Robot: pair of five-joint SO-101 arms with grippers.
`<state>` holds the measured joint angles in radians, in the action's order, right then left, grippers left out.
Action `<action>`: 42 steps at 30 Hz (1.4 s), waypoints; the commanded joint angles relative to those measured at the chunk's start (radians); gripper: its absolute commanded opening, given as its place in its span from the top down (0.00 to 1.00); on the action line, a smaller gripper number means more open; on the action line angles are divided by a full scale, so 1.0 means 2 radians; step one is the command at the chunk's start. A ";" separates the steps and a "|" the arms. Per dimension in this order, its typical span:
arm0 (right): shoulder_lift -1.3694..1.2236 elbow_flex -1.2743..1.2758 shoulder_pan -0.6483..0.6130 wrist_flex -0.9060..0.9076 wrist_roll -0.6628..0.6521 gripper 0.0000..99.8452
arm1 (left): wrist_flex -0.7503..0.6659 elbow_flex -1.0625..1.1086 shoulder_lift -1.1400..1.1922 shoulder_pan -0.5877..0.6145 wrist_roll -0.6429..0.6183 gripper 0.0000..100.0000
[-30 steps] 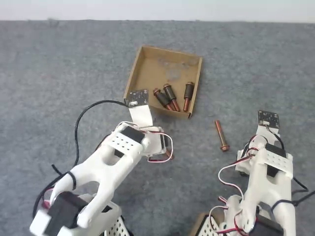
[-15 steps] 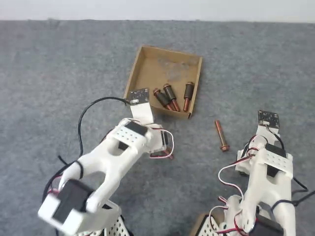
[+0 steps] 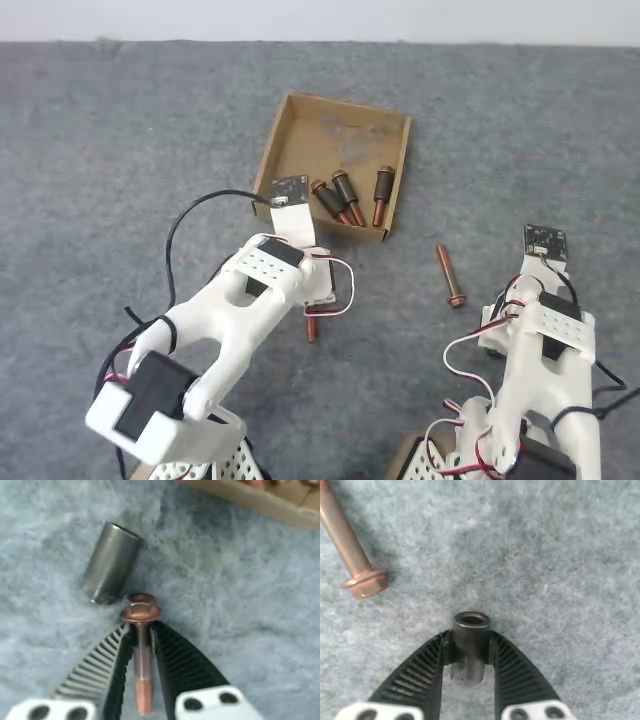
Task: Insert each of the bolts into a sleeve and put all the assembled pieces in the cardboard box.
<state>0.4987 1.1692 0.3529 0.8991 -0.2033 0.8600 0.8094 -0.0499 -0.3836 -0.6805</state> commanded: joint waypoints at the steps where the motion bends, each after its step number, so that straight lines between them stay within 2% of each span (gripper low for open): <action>1: 0.000 -0.024 -0.006 -0.006 0.002 0.99 | 0.028 -0.021 -0.005 0.005 0.083 0.99; 7: 0.000 -0.024 -0.005 -0.006 0.002 0.99 | 0.054 -0.016 -0.038 0.006 0.171 0.99; 12: 0.000 -0.024 -0.005 -0.006 0.002 0.99 | 0.052 0.000 -0.048 0.006 0.182 0.96; 17: 0.000 -0.024 -0.005 -0.005 0.002 0.99 | 0.055 -0.010 -0.023 0.040 0.179 0.83; 19: 0.000 -0.024 -0.005 -0.005 0.002 0.99 | 0.070 -0.023 -0.014 0.053 0.180 0.82; 28: 0.000 -0.024 -0.005 -0.005 0.002 0.99 | 0.098 -0.066 0.041 0.038 0.184 0.90; 31: 0.000 -0.024 -0.005 -0.005 0.002 0.99 | 0.100 -0.067 0.044 0.013 0.217 0.94; 35: 0.000 -0.024 -0.005 -0.005 0.002 0.99 | 0.099 -0.068 0.046 0.008 0.235 0.99; 42: 0.000 -0.024 -0.005 -0.006 0.002 0.99 | 0.099 -0.069 0.041 0.025 0.236 0.99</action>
<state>0.4987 1.1692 0.3529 0.8991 -0.2033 1.0441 0.7035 0.0407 -0.3621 -0.2202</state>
